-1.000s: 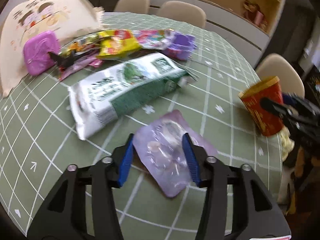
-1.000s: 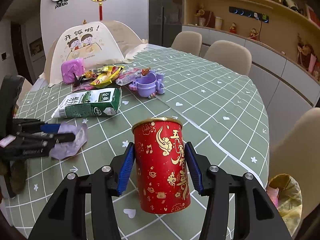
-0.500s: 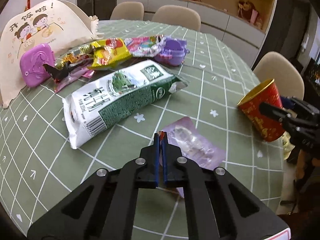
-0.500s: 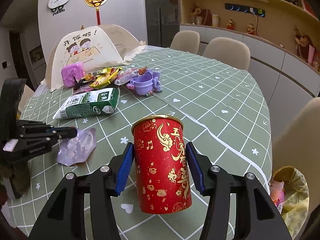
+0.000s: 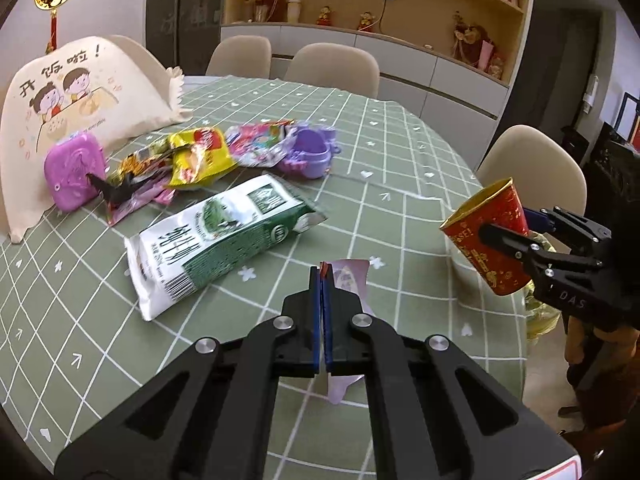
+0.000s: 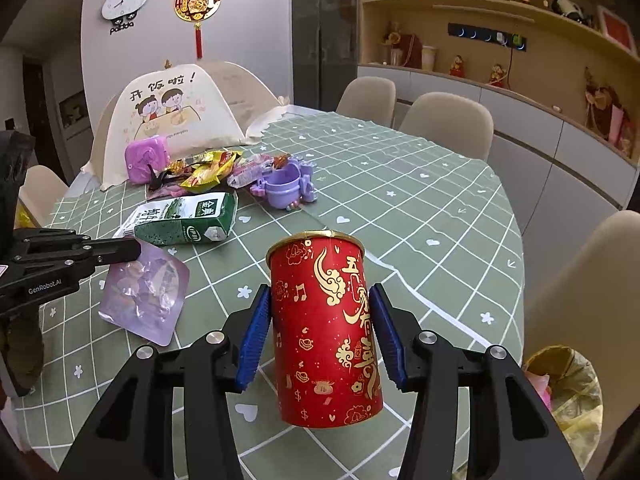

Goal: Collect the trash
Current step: 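Carry the blister pack with the left gripper while the right gripper carries the red cup to the bin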

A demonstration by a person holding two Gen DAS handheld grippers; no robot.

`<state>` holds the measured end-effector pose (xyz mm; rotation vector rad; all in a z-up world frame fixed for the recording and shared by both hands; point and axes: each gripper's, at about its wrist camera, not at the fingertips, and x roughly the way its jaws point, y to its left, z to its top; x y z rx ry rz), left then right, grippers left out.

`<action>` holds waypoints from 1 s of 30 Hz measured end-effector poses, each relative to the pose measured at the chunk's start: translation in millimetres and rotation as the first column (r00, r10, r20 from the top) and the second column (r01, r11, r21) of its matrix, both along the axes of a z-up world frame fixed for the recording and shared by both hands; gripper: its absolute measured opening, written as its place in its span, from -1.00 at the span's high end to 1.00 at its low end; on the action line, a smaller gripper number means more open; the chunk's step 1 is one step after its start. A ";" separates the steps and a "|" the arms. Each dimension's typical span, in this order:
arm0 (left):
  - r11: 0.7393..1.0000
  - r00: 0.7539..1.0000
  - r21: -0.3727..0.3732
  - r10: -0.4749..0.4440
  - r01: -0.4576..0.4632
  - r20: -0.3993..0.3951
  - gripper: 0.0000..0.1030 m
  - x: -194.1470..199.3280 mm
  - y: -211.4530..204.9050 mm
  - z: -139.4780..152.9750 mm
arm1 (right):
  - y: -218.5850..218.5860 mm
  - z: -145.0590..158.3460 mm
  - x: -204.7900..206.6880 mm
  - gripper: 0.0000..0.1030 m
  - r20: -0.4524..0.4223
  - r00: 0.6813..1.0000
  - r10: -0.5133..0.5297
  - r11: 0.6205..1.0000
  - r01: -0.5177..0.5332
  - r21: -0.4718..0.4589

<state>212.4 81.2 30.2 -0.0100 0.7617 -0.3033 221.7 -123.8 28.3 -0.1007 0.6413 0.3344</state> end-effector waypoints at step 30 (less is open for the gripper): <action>0.912 0.910 -0.065 -0.409 0.405 -0.067 0.98 19.6 -271.8 -10.0 | -240.9 -2.8 -83.5 0.09 0.044 0.914 -0.403 0.915 0.401 0.042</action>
